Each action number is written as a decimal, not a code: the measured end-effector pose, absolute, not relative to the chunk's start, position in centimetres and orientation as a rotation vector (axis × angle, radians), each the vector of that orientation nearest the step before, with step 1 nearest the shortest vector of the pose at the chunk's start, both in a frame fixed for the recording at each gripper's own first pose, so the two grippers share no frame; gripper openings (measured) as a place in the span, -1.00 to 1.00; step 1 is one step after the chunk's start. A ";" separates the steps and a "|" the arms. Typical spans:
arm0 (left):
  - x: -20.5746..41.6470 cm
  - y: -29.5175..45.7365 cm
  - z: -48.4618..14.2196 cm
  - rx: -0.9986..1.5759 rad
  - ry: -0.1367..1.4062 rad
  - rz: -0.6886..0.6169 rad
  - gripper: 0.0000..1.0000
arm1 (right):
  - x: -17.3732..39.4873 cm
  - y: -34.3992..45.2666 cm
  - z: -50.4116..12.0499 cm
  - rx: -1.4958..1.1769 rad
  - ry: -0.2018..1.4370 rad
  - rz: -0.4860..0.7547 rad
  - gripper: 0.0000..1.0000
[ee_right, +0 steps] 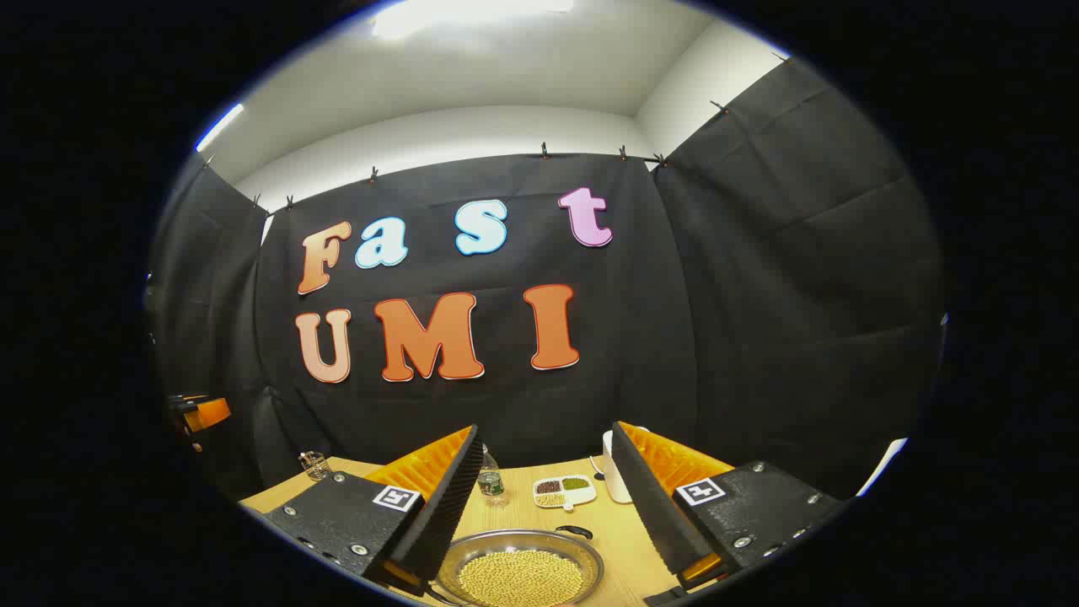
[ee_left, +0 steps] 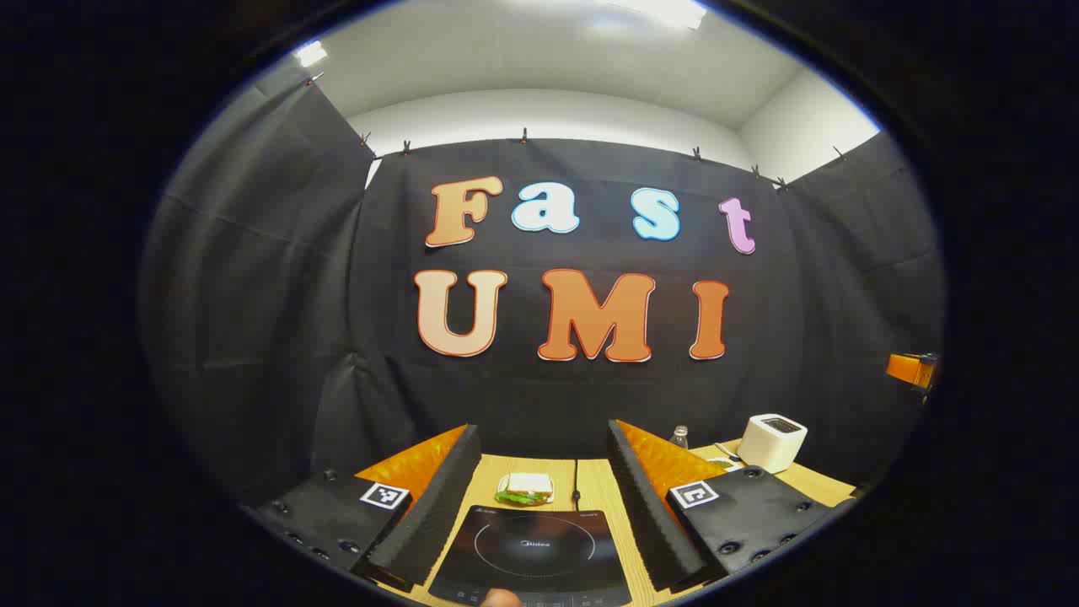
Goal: First push the handle of the pot to place it horizontally, then grasp the pot with both hands and set it on the induction cooktop.
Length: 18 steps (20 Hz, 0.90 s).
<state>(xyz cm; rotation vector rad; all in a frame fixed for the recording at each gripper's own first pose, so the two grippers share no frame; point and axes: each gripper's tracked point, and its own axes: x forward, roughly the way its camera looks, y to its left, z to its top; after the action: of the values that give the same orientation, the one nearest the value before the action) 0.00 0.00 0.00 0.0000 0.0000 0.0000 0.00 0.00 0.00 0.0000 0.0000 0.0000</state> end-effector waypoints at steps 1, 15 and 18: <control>-0.1 -0.2 -0.1 0.006 0.003 -0.001 0.94 | 0.0 -0.1 -0.2 0.001 0.006 0.000 1.00; -1.2 1.0 -0.2 -0.006 -0.019 0.016 0.94 | 0.1 0.0 -1.8 -0.014 0.040 -0.007 0.89; -1.4 1.3 -0.3 -0.001 -0.018 0.019 0.94 | 0.0 0.3 -2.2 -0.022 0.044 -0.002 0.89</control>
<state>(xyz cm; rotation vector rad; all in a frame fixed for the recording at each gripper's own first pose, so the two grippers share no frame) -1.42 1.31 -0.31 -0.0008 -0.0176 0.0186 0.03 0.28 -2.16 -0.0221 0.0439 -0.0023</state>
